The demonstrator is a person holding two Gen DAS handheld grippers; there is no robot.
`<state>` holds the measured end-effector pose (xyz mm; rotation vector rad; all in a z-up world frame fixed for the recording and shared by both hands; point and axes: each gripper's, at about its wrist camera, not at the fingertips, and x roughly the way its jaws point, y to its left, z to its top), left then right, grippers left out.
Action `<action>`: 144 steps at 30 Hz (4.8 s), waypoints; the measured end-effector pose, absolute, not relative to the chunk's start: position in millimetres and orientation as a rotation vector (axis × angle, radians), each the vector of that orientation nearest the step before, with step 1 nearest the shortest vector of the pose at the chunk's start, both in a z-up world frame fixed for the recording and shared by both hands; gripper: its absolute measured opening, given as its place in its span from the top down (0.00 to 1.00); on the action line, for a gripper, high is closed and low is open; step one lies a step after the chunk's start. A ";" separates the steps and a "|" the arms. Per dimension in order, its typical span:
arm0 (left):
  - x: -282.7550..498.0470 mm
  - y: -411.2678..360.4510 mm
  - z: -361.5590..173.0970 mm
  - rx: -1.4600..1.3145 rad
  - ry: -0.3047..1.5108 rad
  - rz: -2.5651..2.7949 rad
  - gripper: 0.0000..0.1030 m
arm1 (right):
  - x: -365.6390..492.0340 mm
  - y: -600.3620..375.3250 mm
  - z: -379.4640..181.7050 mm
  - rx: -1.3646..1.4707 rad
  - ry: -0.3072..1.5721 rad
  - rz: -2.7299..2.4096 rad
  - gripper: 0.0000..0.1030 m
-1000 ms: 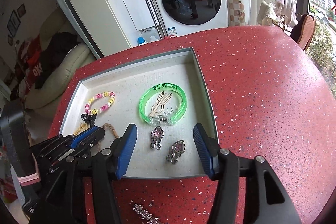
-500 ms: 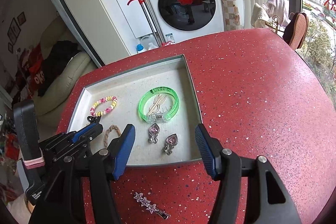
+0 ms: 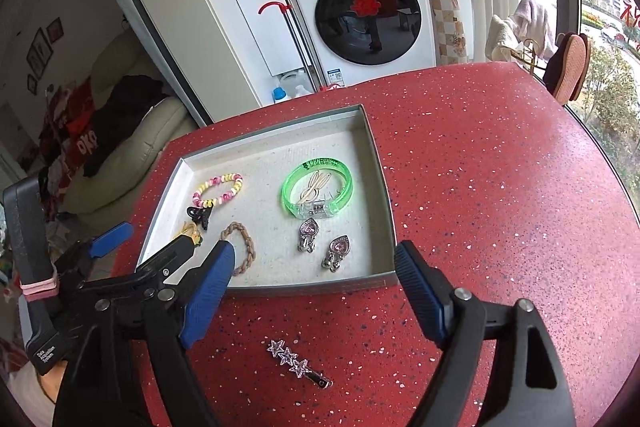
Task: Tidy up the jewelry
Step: 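Withdraw both open tools from the tray over the last two items, then grasp the coiled brown spiral hair tie with the left tool while the right tool grasps the star hairpin, then lift and carry the spiral hair tie and star hairpin into the tray with both tools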
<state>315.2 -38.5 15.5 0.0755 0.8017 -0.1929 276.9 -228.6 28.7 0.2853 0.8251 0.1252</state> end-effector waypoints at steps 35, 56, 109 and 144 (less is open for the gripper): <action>150.3 -61.5 -11.8 0.146 0.897 -0.422 0.00 | 188.4 -230.2 -8.4 0.184 0.973 0.171 0.00; 154.6 -106.5 -33.2 0.235 0.923 -0.516 0.07 | 251.5 -179.3 -33.7 -0.099 1.112 0.346 0.43; 183.8 -14.5 7.2 0.066 0.824 -0.391 0.62 | 186.5 -215.4 -3.4 0.292 1.000 0.163 0.82; 272.6 14.1 43.1 0.020 0.732 -0.302 0.62 | 273.3 -210.2 32.3 0.350 0.909 0.186 0.82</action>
